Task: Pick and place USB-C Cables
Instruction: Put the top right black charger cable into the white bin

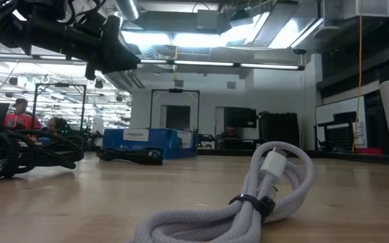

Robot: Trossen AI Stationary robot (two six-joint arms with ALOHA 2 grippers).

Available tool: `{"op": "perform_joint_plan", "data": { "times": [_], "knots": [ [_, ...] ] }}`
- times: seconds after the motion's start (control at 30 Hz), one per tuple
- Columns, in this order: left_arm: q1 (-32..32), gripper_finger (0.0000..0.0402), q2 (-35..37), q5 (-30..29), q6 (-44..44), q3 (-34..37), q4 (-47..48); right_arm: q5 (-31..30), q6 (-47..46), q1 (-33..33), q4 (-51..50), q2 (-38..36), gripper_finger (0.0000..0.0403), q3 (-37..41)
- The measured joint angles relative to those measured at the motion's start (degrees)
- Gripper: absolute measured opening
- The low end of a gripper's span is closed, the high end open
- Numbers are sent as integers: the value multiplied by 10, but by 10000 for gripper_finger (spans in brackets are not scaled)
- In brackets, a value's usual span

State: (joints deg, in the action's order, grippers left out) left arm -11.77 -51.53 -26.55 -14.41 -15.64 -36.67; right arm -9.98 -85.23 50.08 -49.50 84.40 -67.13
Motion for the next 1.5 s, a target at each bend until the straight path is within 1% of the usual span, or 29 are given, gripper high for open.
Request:
{"op": "perform_joint_plan", "data": {
  "times": [0.17,0.27,0.4,0.47,0.57,0.97,1.03,1.13,1.5],
  "knots": [
    [0,98,0,0,0,0,0,3,2,9,0,0,75,0],
    [0,98,0,0,0,0,0,35,5,9,0,0,76,0],
    [0,98,0,0,0,0,0,80,73,9,0,0,78,0],
    [0,98,0,0,0,0,0,92,113,9,0,0,78,0],
    [0,98,0,0,-1,0,0,97,149,9,0,0,79,1],
    [0,98,0,0,-2,0,0,97,149,9,22,0,80,1],
    [0,98,0,0,-2,0,0,97,134,8,21,0,80,1],
    [0,98,0,0,-2,0,0,104,107,8,17,0,80,1],
    [0,98,0,0,-5,0,0,117,107,7,-13,0,80,1]
  ]
}}
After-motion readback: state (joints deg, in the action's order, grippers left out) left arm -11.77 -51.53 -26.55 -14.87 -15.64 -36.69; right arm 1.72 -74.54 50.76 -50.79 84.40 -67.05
